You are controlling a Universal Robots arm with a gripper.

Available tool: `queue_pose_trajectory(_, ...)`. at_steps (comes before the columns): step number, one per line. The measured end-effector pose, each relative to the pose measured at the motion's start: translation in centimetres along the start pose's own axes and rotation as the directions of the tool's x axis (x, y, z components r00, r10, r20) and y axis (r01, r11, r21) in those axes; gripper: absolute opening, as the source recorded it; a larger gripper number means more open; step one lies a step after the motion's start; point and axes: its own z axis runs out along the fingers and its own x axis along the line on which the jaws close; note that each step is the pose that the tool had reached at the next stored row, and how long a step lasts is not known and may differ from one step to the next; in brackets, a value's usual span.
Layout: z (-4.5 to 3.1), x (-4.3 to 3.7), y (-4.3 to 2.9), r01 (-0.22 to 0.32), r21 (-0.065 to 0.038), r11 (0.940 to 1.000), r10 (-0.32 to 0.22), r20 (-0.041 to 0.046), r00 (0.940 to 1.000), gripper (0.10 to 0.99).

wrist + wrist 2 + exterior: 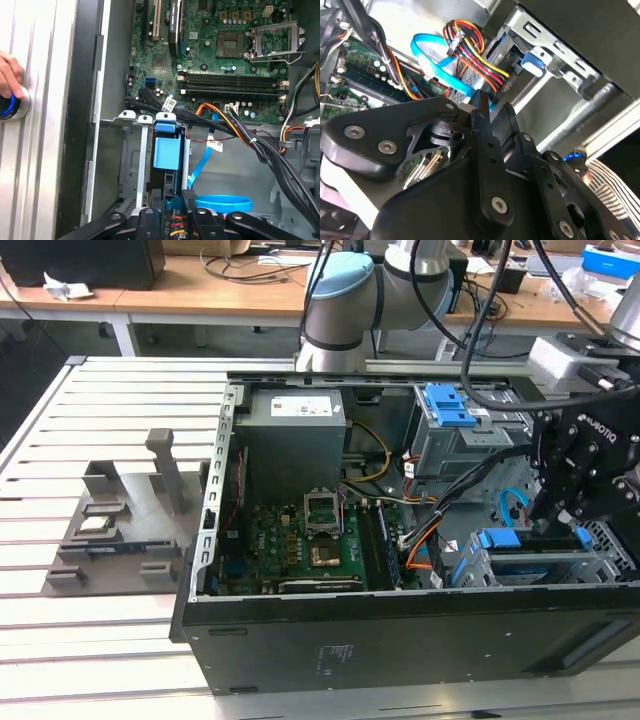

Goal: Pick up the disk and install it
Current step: 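Insert the second disk wire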

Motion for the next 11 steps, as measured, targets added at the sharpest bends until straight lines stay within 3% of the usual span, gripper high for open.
queue_pose_trajectory(2, -1.25, -0.19, 0.08, 0.000, 0.000, 1.0000, 0.000, -0.0063, 1.0000, 0.298)
queue_pose_trajectory(3, -2.36, -0.35, 0.15, -0.001, -0.001, 1.0000, 0.001, -0.0123, 0.9999, 0.153)
queue_pose_trajectory(4, -3.25, -0.39, 0.21, -0.001, -0.001, 1.0000, 0.001, -0.0164, 0.9999, 0.106)
queue_pose_trajectory(5, -3.65, -0.36, 0.24, -0.001, -0.001, 1.0000, 0.001, -0.0171, 0.9999, 0.106)
queue_pose_trajectory(11, -3.90, -0.32, 0.26, -0.001, -0.001, 1.0000, 0.001, -0.0170, 0.9999, 0.106)
